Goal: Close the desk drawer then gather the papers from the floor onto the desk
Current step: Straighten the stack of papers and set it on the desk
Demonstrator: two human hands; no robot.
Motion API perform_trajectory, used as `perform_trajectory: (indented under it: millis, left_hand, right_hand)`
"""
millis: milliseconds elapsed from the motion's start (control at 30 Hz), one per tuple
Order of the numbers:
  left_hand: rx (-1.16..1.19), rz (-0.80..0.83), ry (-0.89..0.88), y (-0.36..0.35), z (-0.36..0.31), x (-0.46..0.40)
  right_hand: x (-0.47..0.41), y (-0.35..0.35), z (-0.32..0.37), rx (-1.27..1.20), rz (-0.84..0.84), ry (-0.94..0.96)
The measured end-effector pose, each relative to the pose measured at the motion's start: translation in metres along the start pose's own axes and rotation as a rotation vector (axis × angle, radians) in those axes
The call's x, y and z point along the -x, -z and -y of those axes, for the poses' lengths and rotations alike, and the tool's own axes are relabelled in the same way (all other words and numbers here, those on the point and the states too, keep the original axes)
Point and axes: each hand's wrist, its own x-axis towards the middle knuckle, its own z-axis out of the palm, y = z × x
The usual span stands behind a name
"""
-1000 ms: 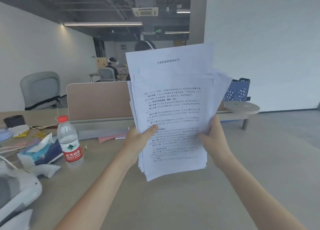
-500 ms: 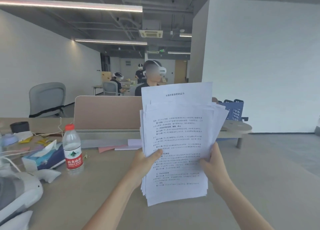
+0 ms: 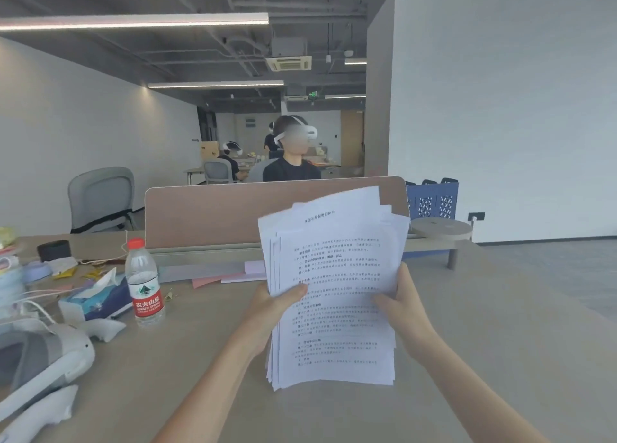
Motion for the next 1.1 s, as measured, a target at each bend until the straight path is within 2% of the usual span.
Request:
perform_trajectory:
  millis: [167, 367, 800, 933, 1100]
  left_hand:
    - [0.009, 0.037, -0.002, -0.001, 0.0, -0.003]
    - [0.087, 0.003, -0.031, 0.003, -0.001, -0.01]
    - [0.151, 0.1, -0.005, 0.014, -0.007, -0.013]
    - [0.137, 0.14, -0.017, 0.014, -0.008, -0.012]
    - [0.138, 0.17, 0.028, 0.014, -0.007, -0.011]
  right_hand:
    - [-0.002, 0.004, -0.004, -0.034, 0.003, -0.001]
    - [-0.007, 0.003, 0.009, -0.077, 0.025, 0.048]
    - [-0.017, -0.003, 0.031, -0.01, 0.099, 0.154]
    - [-0.02, -0.001, 0.048, 0.048, 0.032, 0.285]
    - [-0.026, 0.001, 0.068, 0.299, 0.005, 0.457]
